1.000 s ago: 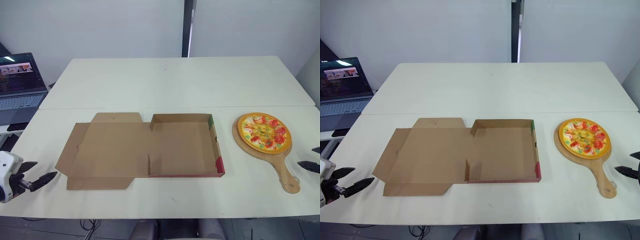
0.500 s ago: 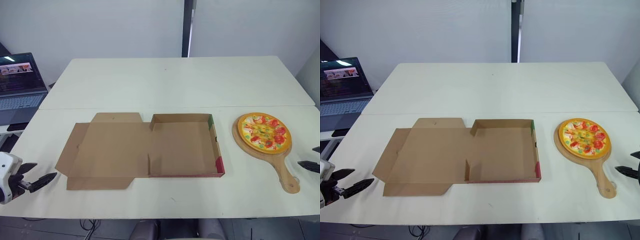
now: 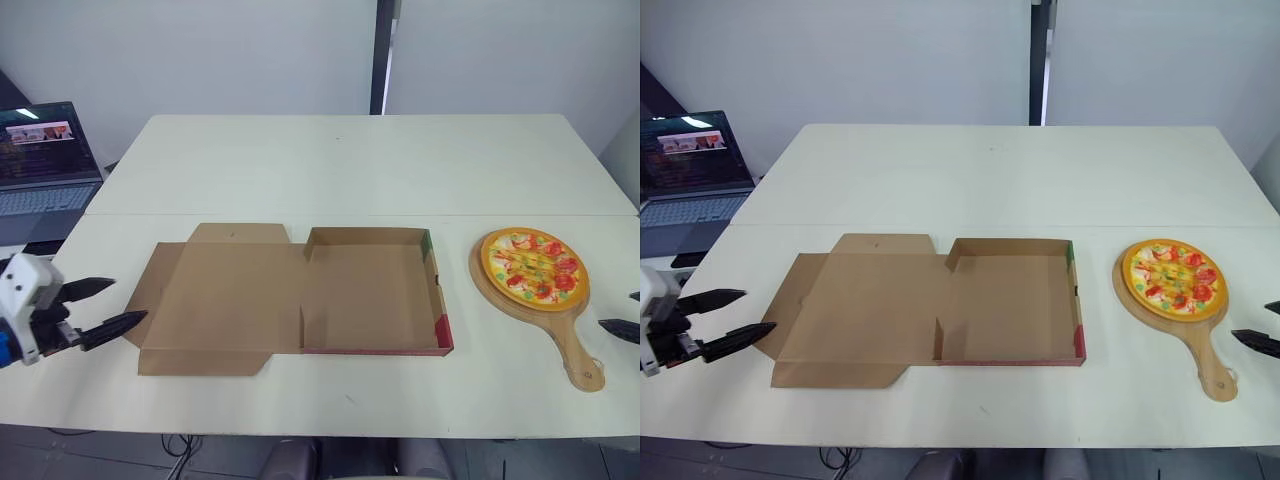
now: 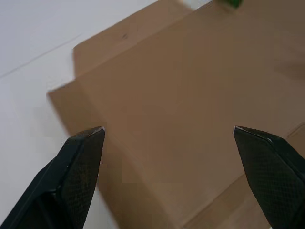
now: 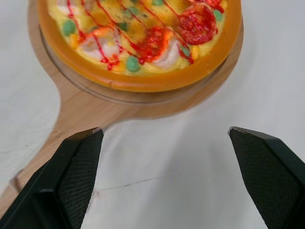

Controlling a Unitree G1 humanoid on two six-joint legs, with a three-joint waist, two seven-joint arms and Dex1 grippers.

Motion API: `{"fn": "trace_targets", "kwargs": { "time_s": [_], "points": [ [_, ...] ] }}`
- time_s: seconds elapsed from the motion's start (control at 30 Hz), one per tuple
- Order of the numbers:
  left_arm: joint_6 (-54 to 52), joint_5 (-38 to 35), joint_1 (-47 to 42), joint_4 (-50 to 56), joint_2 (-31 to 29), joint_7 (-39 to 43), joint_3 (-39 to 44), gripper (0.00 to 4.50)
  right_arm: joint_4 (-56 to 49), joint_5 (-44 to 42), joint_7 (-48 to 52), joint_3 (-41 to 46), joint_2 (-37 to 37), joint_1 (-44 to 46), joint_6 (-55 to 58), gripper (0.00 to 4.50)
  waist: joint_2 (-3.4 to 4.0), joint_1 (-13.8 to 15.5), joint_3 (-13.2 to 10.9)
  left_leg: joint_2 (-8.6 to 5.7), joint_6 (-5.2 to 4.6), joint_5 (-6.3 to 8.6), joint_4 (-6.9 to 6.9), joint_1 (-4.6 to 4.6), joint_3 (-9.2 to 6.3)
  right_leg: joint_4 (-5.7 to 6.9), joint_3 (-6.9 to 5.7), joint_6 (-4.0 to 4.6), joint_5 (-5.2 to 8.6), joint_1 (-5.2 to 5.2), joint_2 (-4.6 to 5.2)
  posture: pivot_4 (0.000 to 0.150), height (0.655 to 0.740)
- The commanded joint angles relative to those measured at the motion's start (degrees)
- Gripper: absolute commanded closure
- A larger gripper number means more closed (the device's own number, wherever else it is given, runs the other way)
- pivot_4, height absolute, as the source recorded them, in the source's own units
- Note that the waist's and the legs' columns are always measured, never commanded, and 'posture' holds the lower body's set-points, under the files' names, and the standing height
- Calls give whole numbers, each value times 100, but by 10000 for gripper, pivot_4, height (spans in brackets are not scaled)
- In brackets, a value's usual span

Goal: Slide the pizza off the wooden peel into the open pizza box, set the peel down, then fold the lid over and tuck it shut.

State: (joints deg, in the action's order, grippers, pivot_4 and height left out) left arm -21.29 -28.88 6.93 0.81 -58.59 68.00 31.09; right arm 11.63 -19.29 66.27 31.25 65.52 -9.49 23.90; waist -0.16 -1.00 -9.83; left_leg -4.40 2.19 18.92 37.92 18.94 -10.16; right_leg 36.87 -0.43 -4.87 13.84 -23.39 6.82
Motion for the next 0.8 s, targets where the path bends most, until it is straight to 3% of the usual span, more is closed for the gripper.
{"fn": "trace_targets", "kwargs": {
  "time_s": [0.03, 0.47, 0.8],
  "points": [
    [-174, -181, -647, 686, -196, 126, -601, 426, -764, -232, -55, 564, -123, -302, 434, 0, -1, 7, -1, -1, 0, 0, 0, 1, 0, 0, 0, 0, 0, 0, -1, 1500, 7400],
    [-1250, -1211, -2984, 1981, 454, 599, -2716, 426, -3112, -625, -834, 1294, -1023, -1185, 1899, 0, -13, 61, -8, 1, 6, 1, 4, 0, 5, -2, 8, 7, -5, -1, -17, 1500, 7400],
    [-1506, -1314, -3873, 2144, 874, 852, -3387, 426, -4132, -577, -1961, 1077, -1114, -1032, 3363, 0, -20, 84, -12, 0, 6, 0, 6, 2, 6, -4, 10, 7, -5, 0, -20, 1500, 7400]
  ]
}}
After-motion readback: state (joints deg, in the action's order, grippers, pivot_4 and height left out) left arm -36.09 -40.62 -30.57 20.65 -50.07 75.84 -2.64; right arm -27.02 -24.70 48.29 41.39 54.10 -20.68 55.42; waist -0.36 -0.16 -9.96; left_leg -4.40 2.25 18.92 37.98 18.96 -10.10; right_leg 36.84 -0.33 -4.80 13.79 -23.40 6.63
